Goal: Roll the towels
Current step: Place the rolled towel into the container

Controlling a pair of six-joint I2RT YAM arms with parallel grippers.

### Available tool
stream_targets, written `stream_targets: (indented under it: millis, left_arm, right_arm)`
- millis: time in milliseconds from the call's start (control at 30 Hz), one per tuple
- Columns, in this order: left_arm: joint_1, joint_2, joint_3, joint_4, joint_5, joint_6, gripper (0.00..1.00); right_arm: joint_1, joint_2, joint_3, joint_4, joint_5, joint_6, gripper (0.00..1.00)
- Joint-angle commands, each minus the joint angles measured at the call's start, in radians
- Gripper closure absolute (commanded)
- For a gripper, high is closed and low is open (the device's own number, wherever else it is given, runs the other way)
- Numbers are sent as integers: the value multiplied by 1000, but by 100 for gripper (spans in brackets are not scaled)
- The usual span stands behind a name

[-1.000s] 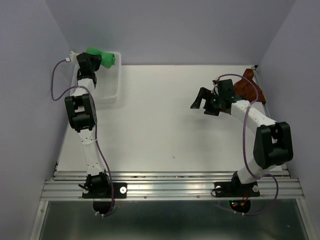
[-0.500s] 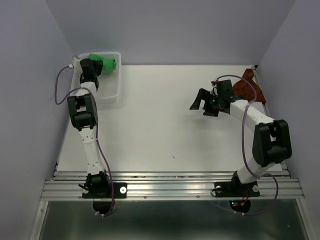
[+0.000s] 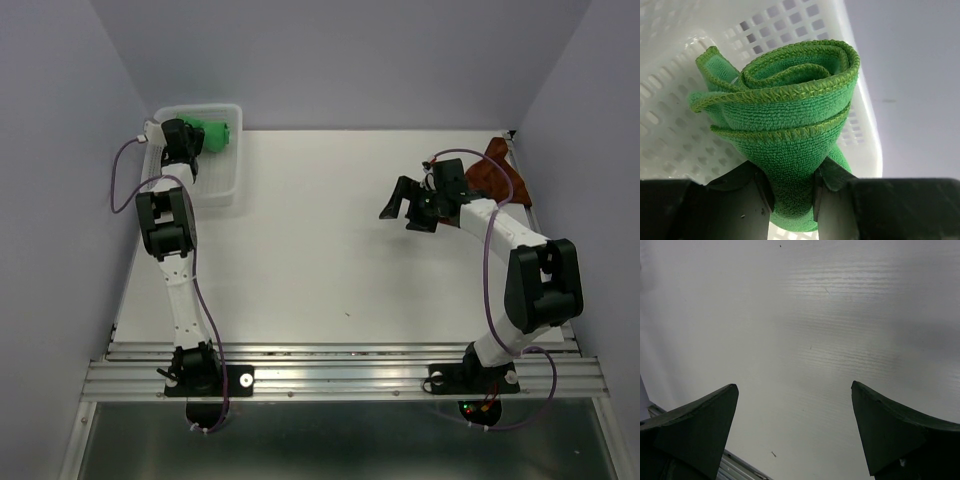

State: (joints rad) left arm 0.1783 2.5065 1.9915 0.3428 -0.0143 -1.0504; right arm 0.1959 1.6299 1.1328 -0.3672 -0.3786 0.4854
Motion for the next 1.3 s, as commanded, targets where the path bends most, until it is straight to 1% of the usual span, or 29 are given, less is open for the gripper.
stream_targets:
  millis: [0,133,167,200,233,333,467,567,767,833,867,900,933,1033,1233,1267]
  left_arm:
    - [7,25,90,-53,-26,-16,98]
    - [7,34,110,-88,-26,-20,89]
    - [7,35,110,-91,-26,-20,83]
    - [7,38,115,-112,-27,-22,81]
    - [7,38,115,-120,-27,-20,74]
    - [10,38,121,-137,-24,-14,67]
    - [7,38,141,-168,-21,3,45]
    - [7,34,150,-194,-16,7,34]
    - [9,18,159,-231,-9,10,29]
    - [9,3,153,-260,-3,15,22]
    - [9,3,153,-260,0,15,22]
    - [9,-1,148,-264,8,16,15]
    - [9,-11,139,-268,10,26,10]
    - [9,-34,128,-281,10,38,7]
    - [9,-66,124,-284,10,62,5]
    - [9,-69,124,-288,10,64,2]
  right_arm:
    - [-6,-7,50,13,-3,-18,0]
    - [-6,-7,53,13,-2,-18,0]
    - [-6,-7,54,14,-2,-18,0]
    - [-6,-7,56,13,-2,-19,0]
    - [-6,-5,58,13,-3,-21,0]
    - [-6,-5,56,13,-3,-19,0]
    - [-6,-8,55,13,1,-21,0]
    - [-6,-5,55,13,1,-21,0]
    - [-6,2,59,13,0,-22,0]
    - [-6,2,59,13,-6,-24,0]
    - [-6,2,59,13,-6,-24,0]
    - [-6,2,59,13,-6,-24,0]
    - [-6,1,56,13,-6,-27,0]
    - [-6,-1,51,13,-17,-37,0]
    - [-6,18,51,13,-34,-54,0]
    - [-6,19,56,13,-39,-56,0]
